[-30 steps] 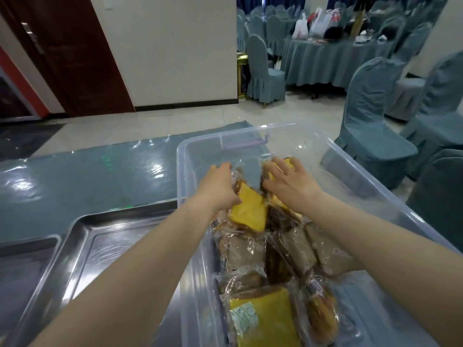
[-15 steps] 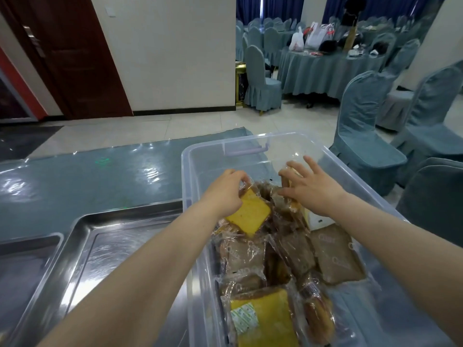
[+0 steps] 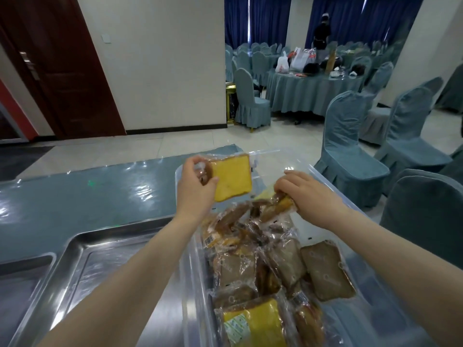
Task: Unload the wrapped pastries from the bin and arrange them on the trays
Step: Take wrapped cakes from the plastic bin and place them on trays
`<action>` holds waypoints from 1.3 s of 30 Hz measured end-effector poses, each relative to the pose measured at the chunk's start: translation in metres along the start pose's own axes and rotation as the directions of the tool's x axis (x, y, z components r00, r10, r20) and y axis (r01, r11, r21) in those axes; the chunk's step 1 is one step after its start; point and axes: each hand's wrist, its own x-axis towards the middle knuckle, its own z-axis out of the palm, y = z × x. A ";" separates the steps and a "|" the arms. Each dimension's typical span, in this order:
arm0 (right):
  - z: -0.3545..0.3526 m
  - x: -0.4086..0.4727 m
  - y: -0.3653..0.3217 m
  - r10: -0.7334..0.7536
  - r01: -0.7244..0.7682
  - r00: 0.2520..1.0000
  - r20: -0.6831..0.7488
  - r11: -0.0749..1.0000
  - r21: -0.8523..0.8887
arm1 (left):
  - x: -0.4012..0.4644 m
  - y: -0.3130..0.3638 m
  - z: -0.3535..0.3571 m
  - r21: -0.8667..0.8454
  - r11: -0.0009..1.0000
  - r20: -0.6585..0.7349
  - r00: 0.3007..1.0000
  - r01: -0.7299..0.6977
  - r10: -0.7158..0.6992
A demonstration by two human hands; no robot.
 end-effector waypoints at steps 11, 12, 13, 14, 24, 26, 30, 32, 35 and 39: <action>-0.053 0.015 -0.120 0.271 -0.107 0.927 -0.260 0.855 0.508 | -0.032 0.017 -0.135 -0.431 0.902 -0.332 0.929 0.005 -0.164; -0.057 0.020 -0.137 0.291 -0.099 0.917 -0.271 0.827 0.553 | -0.038 0.017 -0.151 -0.428 0.904 -0.346 0.923 0.005 -0.170; -0.060 0.024 -0.154 0.308 -0.090 0.911 -0.274 0.797 0.597 | -0.044 0.016 -0.167 -0.421 0.907 -0.357 0.917 0.011 -0.177; -0.062 0.029 -0.171 0.314 -0.077 0.910 -0.269 0.768 0.636 | -0.051 0.014 -0.185 -0.411 0.911 -0.368 0.912 0.017 -0.183; -0.017 0.085 -0.378 0.242 -0.011 0.963 -0.122 0.484 0.875 | -0.118 -0.057 -0.376 -0.296 0.955 -0.470 0.867 0.021 -0.165; 0.006 0.100 -0.428 0.256 -0.076 0.966 -0.032 0.402 0.912 | -0.134 -0.083 -0.417 -0.275 0.961 -0.477 0.862 0.041 -0.173; 0.067 0.121 -0.528 0.277 -0.237 0.940 0.200 0.105 0.966 | -0.166 -0.142 -0.492 -0.306 0.942 -0.497 0.821 0.139 -0.282; 0.097 0.124 -0.570 0.299 -0.342 0.897 0.326 0.001 0.940 | -0.181 -0.167 -0.520 -0.291 0.938 -0.521 0.792 0.187 -0.319; 0.134 0.123 -0.619 0.323 -0.468 0.822 0.468 -0.083 0.880 | -0.200 -0.196 -0.546 -0.236 0.931 -0.535 0.762 0.278 -0.364; 0.157 0.122 -0.654 0.234 -0.531 0.789 0.569 -0.208 0.822 | -0.217 -0.220 -0.566 -0.240 0.886 -0.478 0.745 0.398 -0.464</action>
